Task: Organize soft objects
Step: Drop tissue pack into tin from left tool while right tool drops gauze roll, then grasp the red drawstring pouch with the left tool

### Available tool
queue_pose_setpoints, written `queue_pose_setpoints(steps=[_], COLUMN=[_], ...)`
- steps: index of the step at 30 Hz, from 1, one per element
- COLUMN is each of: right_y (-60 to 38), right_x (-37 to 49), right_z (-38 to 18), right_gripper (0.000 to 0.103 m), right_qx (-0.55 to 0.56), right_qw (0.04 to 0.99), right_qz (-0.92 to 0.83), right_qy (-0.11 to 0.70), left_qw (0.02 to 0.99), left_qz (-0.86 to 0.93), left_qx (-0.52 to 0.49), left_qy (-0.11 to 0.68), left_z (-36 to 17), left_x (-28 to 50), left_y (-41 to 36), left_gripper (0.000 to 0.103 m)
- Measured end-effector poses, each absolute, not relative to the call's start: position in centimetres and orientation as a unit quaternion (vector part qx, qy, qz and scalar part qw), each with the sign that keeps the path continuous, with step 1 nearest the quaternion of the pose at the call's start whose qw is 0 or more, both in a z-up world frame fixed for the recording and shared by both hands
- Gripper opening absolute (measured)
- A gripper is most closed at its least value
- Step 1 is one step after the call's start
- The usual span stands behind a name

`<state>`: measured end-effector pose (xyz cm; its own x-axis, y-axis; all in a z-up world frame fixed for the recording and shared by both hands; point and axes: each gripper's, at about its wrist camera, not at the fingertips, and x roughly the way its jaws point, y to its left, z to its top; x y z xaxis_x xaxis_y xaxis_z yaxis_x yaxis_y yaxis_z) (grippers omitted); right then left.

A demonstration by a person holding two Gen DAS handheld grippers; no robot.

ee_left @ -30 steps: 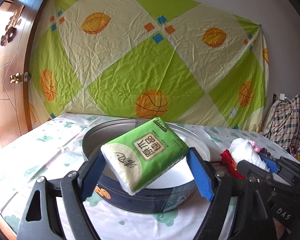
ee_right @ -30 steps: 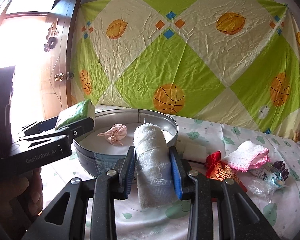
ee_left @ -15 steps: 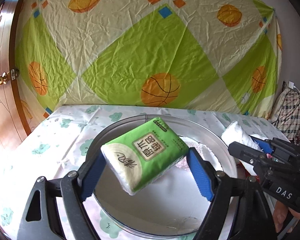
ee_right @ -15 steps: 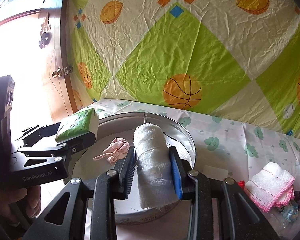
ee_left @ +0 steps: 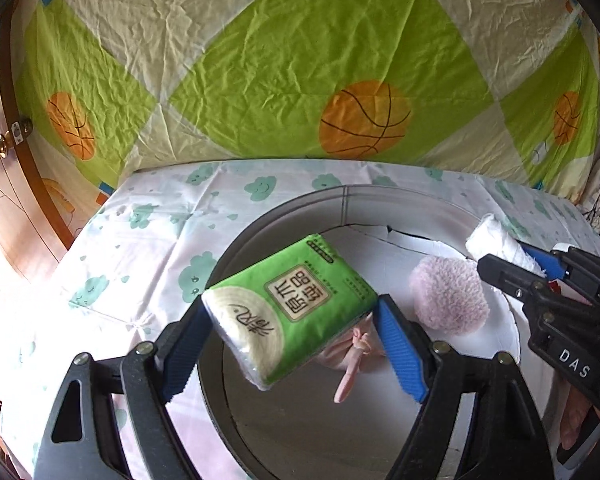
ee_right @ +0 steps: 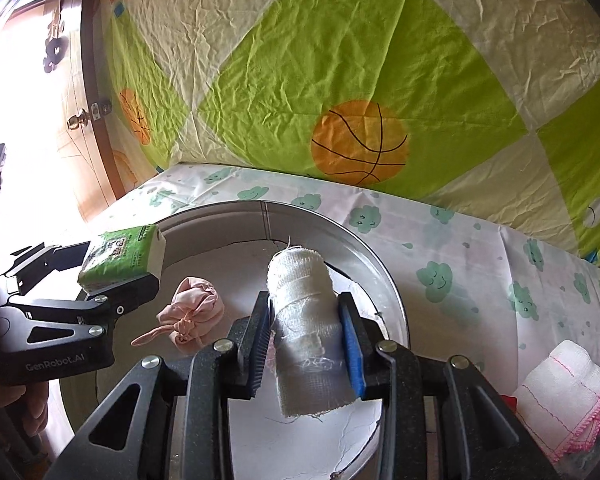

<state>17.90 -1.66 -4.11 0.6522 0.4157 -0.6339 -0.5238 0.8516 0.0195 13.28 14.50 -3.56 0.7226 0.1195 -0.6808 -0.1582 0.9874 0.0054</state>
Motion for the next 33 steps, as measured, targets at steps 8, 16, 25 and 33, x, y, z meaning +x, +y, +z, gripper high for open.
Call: queue_pose_setpoints(steps=[8, 16, 25, 33], right_y=[-2.7, -7.9, -18.8, -26.5], right_x=[16.4, 12.6, 10.0, 9.5], right_z=[-3.8, -3.2, -3.5, -3.2], right_gripper=[0.066, 0.07, 0.072, 0.076], right_qx=[-0.077, -0.066, -0.033, -0.019], right_qw=[0.911, 0.917, 0.943, 0.961], right_qz=[0.259, 0.268, 0.203, 0.129], right_qy=[0.312, 0.289, 0.263, 0.244], left_qw=[0.932, 0.956, 0.975, 0.963], left_qz=[0.088, 0.102, 0.036, -0.037], left_qx=[-0.026, -0.046, -0.025, 0.013], left_qy=[0.351, 0.27, 0.218, 0.266], left_z=[-3.5, -1.6, -0.4, -2.9], left_x=[12.0, 7.7, 4.6, 7.0], left_y=[14.6, 12.9, 4.5, -5.1], left_gripper=[0.099, 0.102, 0.102, 0.102])
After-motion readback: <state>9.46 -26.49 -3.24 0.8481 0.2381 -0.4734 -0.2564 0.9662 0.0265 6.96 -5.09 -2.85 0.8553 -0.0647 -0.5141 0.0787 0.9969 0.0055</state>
